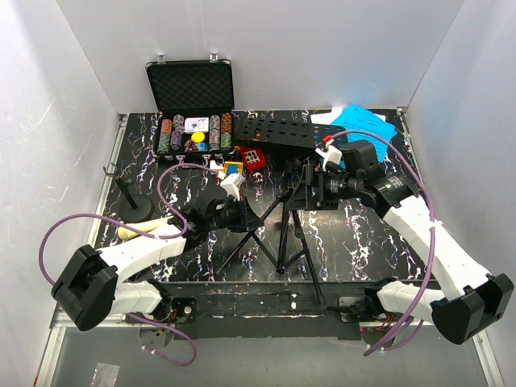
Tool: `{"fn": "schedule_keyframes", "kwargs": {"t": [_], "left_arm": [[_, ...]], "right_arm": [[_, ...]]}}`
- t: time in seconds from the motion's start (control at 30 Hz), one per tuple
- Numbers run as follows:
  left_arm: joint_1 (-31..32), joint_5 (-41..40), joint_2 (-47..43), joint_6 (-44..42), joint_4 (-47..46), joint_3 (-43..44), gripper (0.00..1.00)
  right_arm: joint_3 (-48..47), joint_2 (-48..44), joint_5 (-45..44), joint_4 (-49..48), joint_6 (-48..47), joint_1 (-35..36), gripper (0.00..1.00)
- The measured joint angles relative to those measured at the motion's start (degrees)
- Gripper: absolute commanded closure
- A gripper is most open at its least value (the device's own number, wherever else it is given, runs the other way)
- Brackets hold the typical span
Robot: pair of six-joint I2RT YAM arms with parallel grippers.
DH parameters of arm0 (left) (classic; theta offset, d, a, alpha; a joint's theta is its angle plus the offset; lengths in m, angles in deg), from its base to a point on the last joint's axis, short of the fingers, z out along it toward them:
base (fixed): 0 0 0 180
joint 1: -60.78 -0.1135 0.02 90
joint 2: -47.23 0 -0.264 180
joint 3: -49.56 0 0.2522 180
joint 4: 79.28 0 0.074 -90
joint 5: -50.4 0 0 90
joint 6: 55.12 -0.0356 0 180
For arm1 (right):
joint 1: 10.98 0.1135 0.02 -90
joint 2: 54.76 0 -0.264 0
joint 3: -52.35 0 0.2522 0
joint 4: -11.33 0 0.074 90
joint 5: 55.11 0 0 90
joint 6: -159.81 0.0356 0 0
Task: Pack up the instrument practice props
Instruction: Close the music stand at the center of the board.
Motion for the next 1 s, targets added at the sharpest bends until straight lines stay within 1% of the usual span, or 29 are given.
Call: {"fn": "schedule_keyframes", "kwargs": {"t": [0.13,0.3,0.4,0.5,0.6,0.73,0.87,1.0], "left_arm": [[-0.1,-0.2,-0.6,0.2,0.0,0.0,1.00],[-0.2,-0.5,-1.2,0.6,0.0,0.0,1.00],[-0.2,-0.6,-1.4,1.1,0.0,0.0,1.00],[-0.2,-0.7,-1.6,1.7,0.0,0.0,1.00],[-0.2,-0.7,-1.6,2.1,-0.2,0.0,1.00],[-0.2,-0.9,-1.9,2.3,-0.9,-0.7,1.00],[-0.2,-0.9,-2.0,2.5,-2.0,-1.9,1.00],[-0.2,-0.9,-2.1,2.6,-3.0,-3.0,1.00]], "right_arm": [[1.2,-1.9,0.6,-0.2,0.2,-3.7,0.10],[9.4,-4.6,2.9,-3.8,3.0,-10.4,0.09],[13.0,-3.9,3.7,-4.8,3.5,-12.3,0.09],[17.2,-3.4,6.6,-8.3,5.7,-14.0,0.08],[21.3,-4.3,9.2,-13.2,10.3,-16.5,0.08],[20.6,-5.1,12.1,-16.3,15.0,-18.2,0.07],[18.2,-5.5,13.8,-18.6,18.5,-18.2,0.07],[15.4,-5.8,14.6,-18.8,20.9,-17.9,0.07]]}}
